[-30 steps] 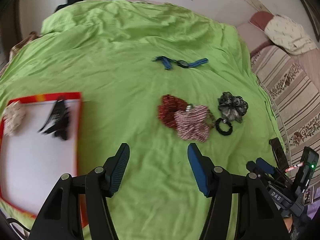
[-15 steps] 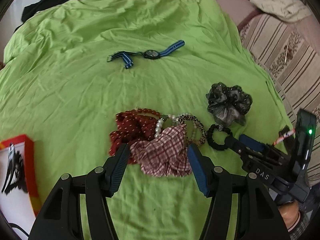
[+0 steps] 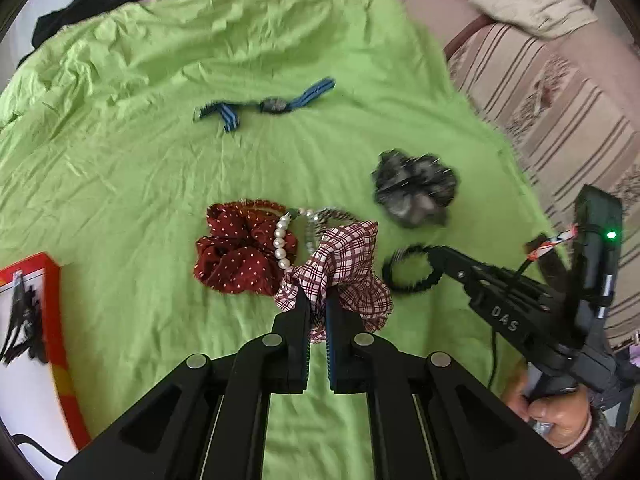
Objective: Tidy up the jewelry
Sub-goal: 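Grasp the red plaid scrunchie with the left tool while the right tool grasps the black beaded hair tie, then carry both items into the tray and open both tools to release them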
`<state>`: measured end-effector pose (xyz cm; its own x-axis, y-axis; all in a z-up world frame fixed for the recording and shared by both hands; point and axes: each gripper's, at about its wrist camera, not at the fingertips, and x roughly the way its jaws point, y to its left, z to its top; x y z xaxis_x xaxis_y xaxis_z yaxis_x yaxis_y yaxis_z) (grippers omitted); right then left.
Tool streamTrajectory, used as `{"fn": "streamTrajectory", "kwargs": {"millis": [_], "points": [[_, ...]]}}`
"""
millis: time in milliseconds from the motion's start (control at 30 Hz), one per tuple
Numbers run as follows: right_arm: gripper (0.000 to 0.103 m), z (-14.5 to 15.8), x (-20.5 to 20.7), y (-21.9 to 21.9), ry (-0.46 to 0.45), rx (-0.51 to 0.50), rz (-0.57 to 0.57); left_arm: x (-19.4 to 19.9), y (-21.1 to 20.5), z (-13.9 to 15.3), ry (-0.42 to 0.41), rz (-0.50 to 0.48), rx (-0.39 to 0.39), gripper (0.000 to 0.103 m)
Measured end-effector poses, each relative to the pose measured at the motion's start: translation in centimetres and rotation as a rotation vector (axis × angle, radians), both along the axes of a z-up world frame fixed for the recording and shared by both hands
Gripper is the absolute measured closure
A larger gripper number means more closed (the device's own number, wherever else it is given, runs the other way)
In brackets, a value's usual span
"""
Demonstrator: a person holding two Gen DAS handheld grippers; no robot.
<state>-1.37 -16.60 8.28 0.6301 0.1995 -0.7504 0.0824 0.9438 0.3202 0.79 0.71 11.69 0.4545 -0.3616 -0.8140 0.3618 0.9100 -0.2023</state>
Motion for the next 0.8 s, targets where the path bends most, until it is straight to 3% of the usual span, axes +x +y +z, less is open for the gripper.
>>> {"fn": "streamTrajectory", "kwargs": {"millis": [167,333,533,800], "points": [[0.095,3.1,-2.6,1.2,-0.047,0.003,0.028,-3.8,2.5,3.9,-0.057,0.030,-0.054,0.097],[0.095,5.6,-4.8,3.3,-0.078,0.001,0.074,-7.1,6.8,6.0,-0.102,0.115,-0.047,0.097],[0.095,7.8,-6.7,7.9,-0.099,-0.016,0.165,-10.0,14.6,6.1,-0.125,0.273,0.002,0.097],[0.095,8.8,-6.8,16.5,-0.090,-0.029,0.312,-12.0,27.1,4.6,-0.087,0.494,0.045,0.097]]}}
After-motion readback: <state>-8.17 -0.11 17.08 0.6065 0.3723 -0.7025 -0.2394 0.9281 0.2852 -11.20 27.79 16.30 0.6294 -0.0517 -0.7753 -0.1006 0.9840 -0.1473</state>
